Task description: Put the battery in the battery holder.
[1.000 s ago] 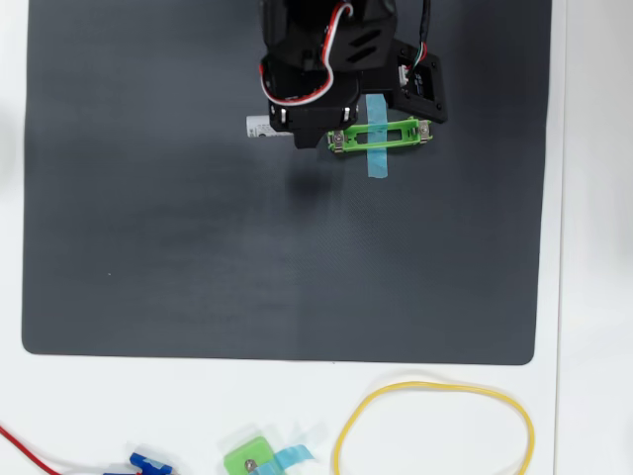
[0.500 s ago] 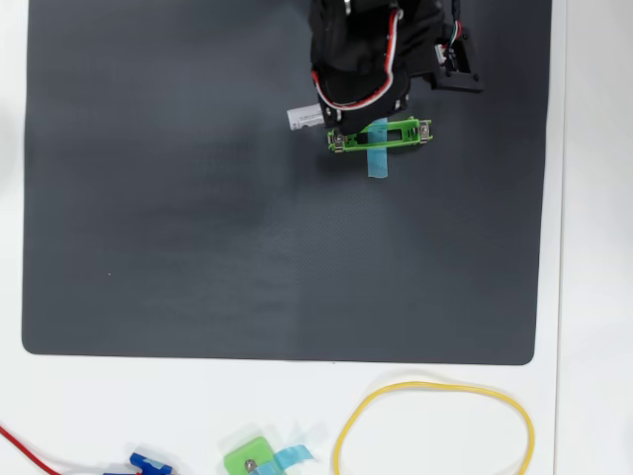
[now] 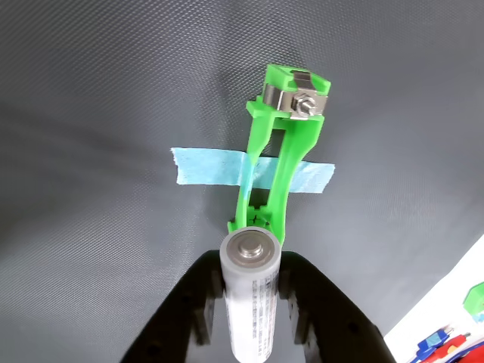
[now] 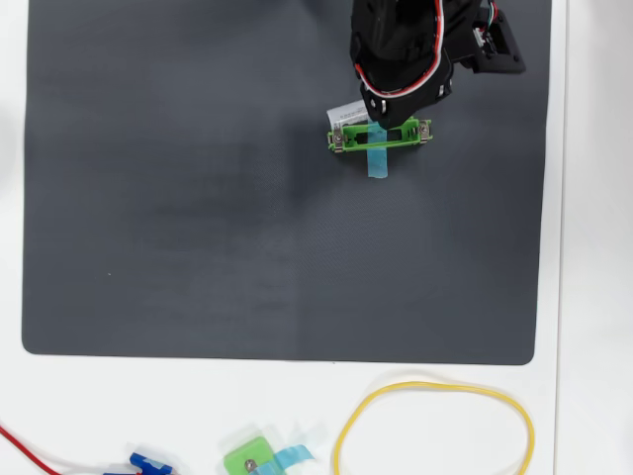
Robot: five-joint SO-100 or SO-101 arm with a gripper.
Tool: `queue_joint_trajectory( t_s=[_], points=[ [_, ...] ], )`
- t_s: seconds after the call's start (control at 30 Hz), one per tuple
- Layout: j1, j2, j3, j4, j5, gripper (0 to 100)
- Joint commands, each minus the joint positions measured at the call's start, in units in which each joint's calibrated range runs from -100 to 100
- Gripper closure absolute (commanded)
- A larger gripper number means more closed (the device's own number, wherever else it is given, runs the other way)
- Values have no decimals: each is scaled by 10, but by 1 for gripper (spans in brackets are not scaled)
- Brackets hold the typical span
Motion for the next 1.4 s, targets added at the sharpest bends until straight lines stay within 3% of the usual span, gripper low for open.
queue_joint_trajectory(
  t_s=[0.0,0.5,1.37],
  points=[
    [21,-8,-11,-15,-4,100],
    [104,2,-21,-48,-9,100],
    [46,2,-19,-49,-24,100]
  ],
)
